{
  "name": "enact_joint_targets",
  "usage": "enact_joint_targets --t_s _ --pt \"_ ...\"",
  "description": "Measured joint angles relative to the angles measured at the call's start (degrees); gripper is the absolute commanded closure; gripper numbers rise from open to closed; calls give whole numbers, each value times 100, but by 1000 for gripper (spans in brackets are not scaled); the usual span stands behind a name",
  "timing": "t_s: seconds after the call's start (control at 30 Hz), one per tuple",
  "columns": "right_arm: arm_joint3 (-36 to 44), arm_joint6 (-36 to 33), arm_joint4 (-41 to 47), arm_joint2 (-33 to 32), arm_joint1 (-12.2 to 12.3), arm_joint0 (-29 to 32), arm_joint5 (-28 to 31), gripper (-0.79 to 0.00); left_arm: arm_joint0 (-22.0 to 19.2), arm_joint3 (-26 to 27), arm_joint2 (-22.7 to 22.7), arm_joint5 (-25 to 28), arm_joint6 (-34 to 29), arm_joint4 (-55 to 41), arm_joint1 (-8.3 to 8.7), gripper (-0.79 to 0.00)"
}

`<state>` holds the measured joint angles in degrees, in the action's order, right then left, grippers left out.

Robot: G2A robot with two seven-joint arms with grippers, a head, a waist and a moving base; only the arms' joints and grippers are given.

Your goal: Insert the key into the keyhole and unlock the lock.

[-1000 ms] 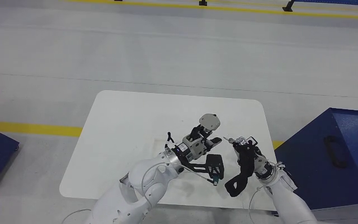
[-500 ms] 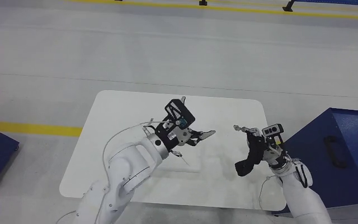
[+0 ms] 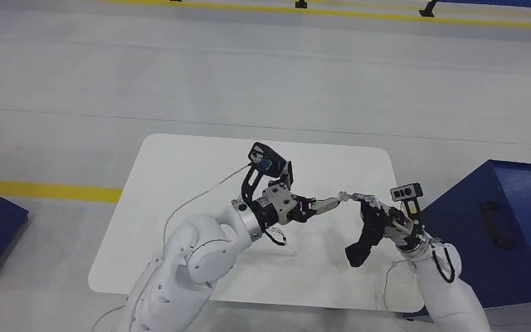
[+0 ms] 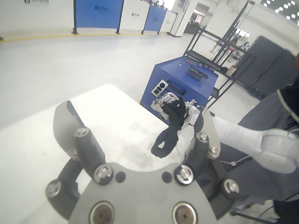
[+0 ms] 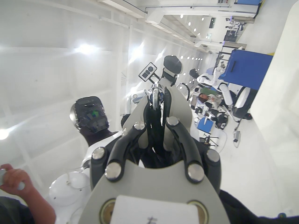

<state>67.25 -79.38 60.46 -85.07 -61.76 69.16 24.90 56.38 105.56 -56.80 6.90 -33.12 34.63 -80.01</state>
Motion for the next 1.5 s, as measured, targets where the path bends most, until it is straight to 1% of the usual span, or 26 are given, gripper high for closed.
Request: enact_joint_targets --t_s 0.03,0.1,0.13,0.2,0.23,0.3,0.33,0.37,0.43,0.47,0.5,0.57,0.6,0.63,0.97,1.03,1.1,1.33,1.5 --pt "90 52 -26 -7 -8 60 53 0 -67 -42 -63 -263 -289 -723 -14 -785" --pt "184 102 -63 -21 -18 110 102 0 -126 -85 -175 -771 -531 -1834 -44 -785" --pt "235 146 -100 -35 -25 131 147 0 -139 -105 -240 -1140 -590 -2519 -70 -785" --pt "359 227 -173 -62 -35 168 227 0 -132 -163 -348 -1787 -552 -3484 -110 -785" --pt "469 272 -244 -83 -41 211 274 0 -150 -200 -394 -2239 -496 -4032 -127 -785" --pt "627 332 -363 -120 -47 292 333 0 -237 -259 -379 -2797 -514 -4526 -129 -785" --pt "711 369 -421 -144 -52 343 370 0 -294 -299 -340 -3043 -527 -4609 -123 -714" --pt "757 391 -457 -158 -56 376 392 0 -324 -328 -300 -3176 -543 -4543 -117 -665" --pt "820 435 -554 -175 -66 424 436 0 -378 -369 -194 -3373 -635 -4112 -103 -570" --pt "828 453 -595 -176 -71 431 454 0 -394 -370 -166 -3407 -654 -3959 -98 -536" --pt "827 468 -637 -173 -76 431 469 0 -402 -367 -146 -3422 -662 -3863 -93 -526" --pt "817 483 -696 -148 -89 433 484 0 -412 -343 -122 -3389 -655 -3762 -83 -440" --pt "812 483 -703 -139 -95 435 484 0 -411 -336 -112 -3365 -642 -3724 -79 -428" --pt "803 478 -710 -131 -101 436 479 0 -405 -332 -91 -3349 -640 -3677 -74 -388" --pt "796 512 -839 -175 -130 424 513 0 -360 -312 -53 -3413 -724 -3646 -40 -366" --pt "822 549 -889 -181 -135 437 550 0 -362 -309 -35 -3421 -732 -3650 -36 -348" --pt "834 561 -904 -183 -140 448 562 0 -365 -304 7 -3421 -751 -3615 -33 -308" --pt "698 460 -776 -195 -155 408 460 0 -395 -321 115 -3335 -793 -3525 -22 -296" --pt "567 381 -739 -191 -166 335 381 0 -409 -321 148 -3251 -812 -3561 -20 -265"
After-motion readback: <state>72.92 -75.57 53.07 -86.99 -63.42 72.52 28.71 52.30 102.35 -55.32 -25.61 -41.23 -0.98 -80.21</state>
